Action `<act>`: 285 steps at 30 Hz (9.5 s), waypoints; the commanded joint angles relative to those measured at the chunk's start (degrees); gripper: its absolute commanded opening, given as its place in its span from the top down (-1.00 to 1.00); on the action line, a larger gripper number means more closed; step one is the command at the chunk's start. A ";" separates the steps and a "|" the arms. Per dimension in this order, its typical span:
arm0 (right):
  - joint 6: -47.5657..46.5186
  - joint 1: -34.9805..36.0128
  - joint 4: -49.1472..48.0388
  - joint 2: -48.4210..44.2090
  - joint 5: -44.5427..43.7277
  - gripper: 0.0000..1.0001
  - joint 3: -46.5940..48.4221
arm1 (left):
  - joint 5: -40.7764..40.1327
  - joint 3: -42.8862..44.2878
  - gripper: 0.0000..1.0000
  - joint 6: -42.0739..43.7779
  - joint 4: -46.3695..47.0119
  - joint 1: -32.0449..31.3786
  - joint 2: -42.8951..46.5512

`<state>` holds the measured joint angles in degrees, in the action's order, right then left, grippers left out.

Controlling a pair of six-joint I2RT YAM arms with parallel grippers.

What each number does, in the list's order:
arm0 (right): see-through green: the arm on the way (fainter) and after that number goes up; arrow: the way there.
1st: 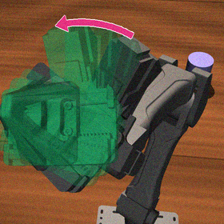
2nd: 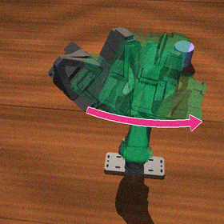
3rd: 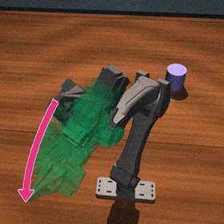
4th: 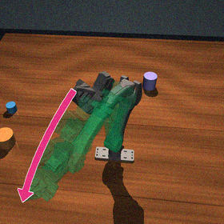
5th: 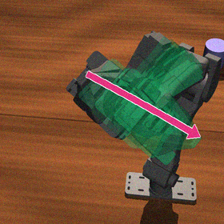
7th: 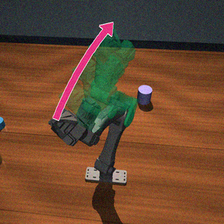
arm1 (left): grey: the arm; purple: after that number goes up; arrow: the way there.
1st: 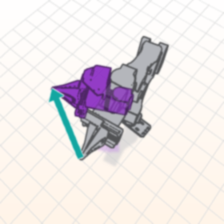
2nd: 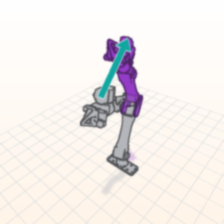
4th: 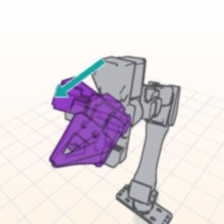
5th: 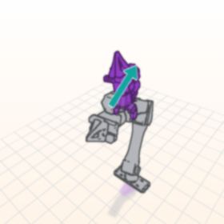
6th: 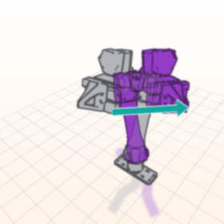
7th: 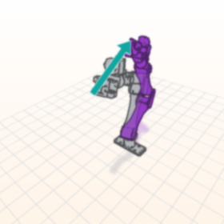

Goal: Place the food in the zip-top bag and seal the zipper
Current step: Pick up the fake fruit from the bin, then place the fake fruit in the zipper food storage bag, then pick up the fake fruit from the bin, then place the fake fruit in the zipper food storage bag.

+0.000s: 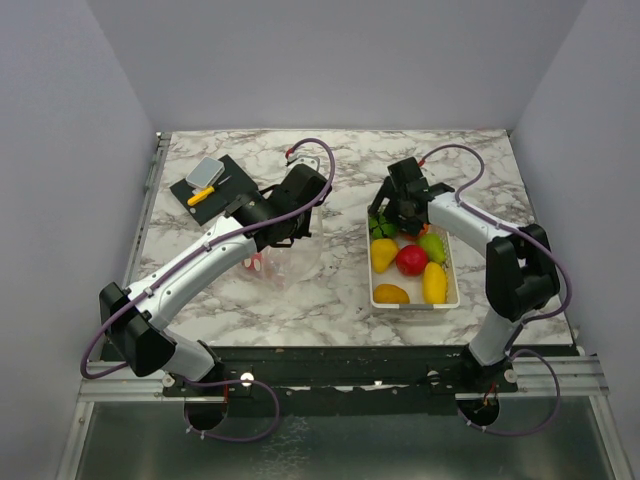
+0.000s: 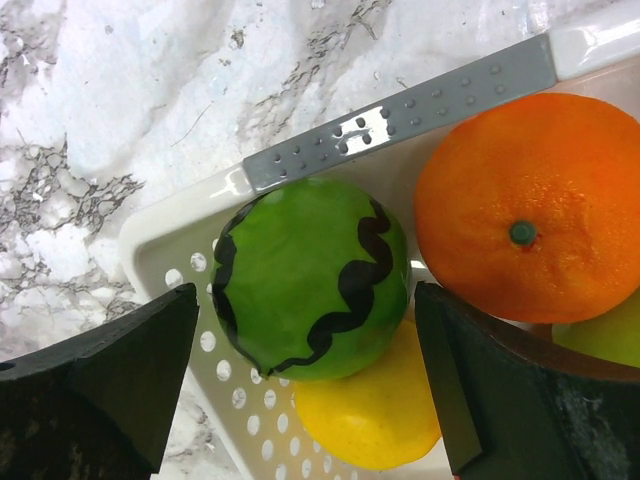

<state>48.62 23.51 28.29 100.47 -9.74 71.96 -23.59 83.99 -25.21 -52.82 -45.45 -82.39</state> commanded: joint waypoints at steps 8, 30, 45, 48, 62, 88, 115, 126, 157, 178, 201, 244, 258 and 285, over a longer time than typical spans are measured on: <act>0.72 -0.42 -1.03 2.57 -0.98 -0.72 0.30 | -0.58 0.30 1.00 0.05 -0.66 0.24 1.85; -4.09 -0.45 -2.65 -11.27 -3.73 0.51 -6.85 | -0.53 -0.67 1.00 -0.28 -0.48 0.19 2.57; -14.16 -0.42 -4.40 -24.35 10.14 0.53 -10.48 | 0.59 0.24 1.00 0.06 0.06 0.19 0.80; -16.68 -0.41 -5.14 -27.91 15.64 0.56 -11.40 | 0.74 0.61 1.00 0.15 0.15 0.25 0.43; -21.41 2.24 -13.12 -38.80 37.46 0.56 -16.29 | 1.27 1.78 1.00 0.42 0.52 0.20 -0.51; -22.11 17.78 -19.60 -27.98 33.71 0.58 -8.83 | 4.62 4.86 1.00 -0.62 0.16 0.23 -1.15; -15.65 19.50 -9.72 -13.34 14.92 0.59 -0.48 | 10.82 8.05 1.00 -2.54 -1.78 0.19 1.29; -15.69 19.58 -6.59 -12.24 13.43 0.13 3.07 | 9.40 7.89 1.00 -3.10 -3.08 0.19 2.30; -16.19 19.56 1.90 -25.16 3.78 -0.87 0.31 | 6.83 6.68 1.00 -2.09 0.15 0.72 1.19; -13.14 17.11 17.80 -32.90 -11.80 -0.87 -6.46 | 7.66 4.38 1.00 -1.35 1.11 0.80 1.74; -6.69 7.08 16.41 -22.41 -12.47 -0.86 -15.33 | 7.69 3.01 1.00 -0.65 1.22 0.92 3.19; -6.54 2.16 7.75 -16.84 -10.41 0.14 -18.45 | 7.77 2.42 1.00 0.14 1.69 1.74 1.83; -9.37 2.15 11.16 -26.97 -9.69 0.94 -14.84 | 7.84 2.24 1.00 -0.10 1.71 1.82 2.40; -15.58 4.57 -1.77 -40.51 21.45 0.99 -4.78 | 8.31 2.08 1.00 -0.45 1.74 2.02 3.30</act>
<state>33.56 27.09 29.80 60.53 6.48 64.71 -15.07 86.65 -25.67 -51.59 -43.83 -80.66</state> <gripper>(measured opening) 0.669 0.006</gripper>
